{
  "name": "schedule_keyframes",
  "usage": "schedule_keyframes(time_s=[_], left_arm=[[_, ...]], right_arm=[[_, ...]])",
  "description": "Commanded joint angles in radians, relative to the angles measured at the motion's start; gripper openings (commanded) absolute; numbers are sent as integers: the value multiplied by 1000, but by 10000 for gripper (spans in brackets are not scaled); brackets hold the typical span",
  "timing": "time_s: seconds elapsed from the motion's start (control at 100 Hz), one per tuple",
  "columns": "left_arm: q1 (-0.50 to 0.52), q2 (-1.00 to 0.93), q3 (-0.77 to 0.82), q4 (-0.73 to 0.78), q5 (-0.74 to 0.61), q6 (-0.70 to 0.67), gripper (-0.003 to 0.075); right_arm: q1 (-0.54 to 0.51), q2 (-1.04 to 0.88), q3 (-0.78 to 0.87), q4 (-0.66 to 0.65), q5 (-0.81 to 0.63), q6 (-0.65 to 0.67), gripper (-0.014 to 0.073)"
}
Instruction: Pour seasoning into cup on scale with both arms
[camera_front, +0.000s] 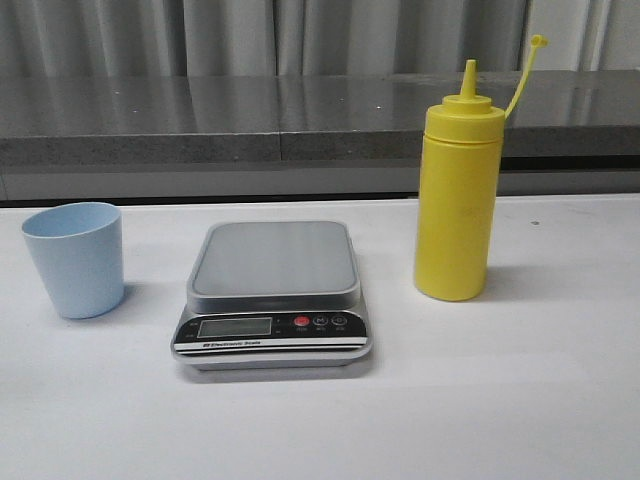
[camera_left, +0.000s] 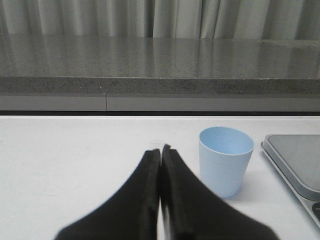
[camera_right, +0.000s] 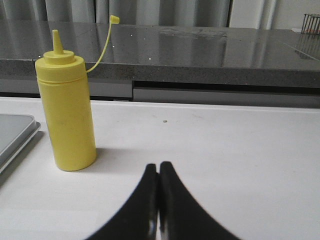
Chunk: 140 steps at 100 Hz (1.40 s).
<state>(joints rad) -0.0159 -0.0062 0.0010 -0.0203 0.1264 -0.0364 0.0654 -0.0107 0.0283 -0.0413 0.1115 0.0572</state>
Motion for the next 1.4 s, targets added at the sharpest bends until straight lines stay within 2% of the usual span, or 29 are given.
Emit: schedule_keyframes(time_s=[0.0,0.41,0.7,0.9,1.21,1.39], left_arm=[[1,-31,37,-2,-82,-6,-20],[1,-31,35,-2,-115,-6,-20],[1,-1,-42,-2,-104,-6,-20],[1,86,-157,-2,7,-6,-20],[1,329,-385,-2,127,-6,-20],[1,498,-529,-2,294,-6,-20]], right_arm=[[-1,-24,-15,0,-86,-2,-60],[-1,-24,-15,0,-86,-2,-60],[-1,-24,-15,0,-86,-2,-60],[-1,-24,-15,0,-86,-2,-60],[-1,-24,-15,0,-86,-2,-60],[-1,-24,-15,0,-86,-2,-60]])
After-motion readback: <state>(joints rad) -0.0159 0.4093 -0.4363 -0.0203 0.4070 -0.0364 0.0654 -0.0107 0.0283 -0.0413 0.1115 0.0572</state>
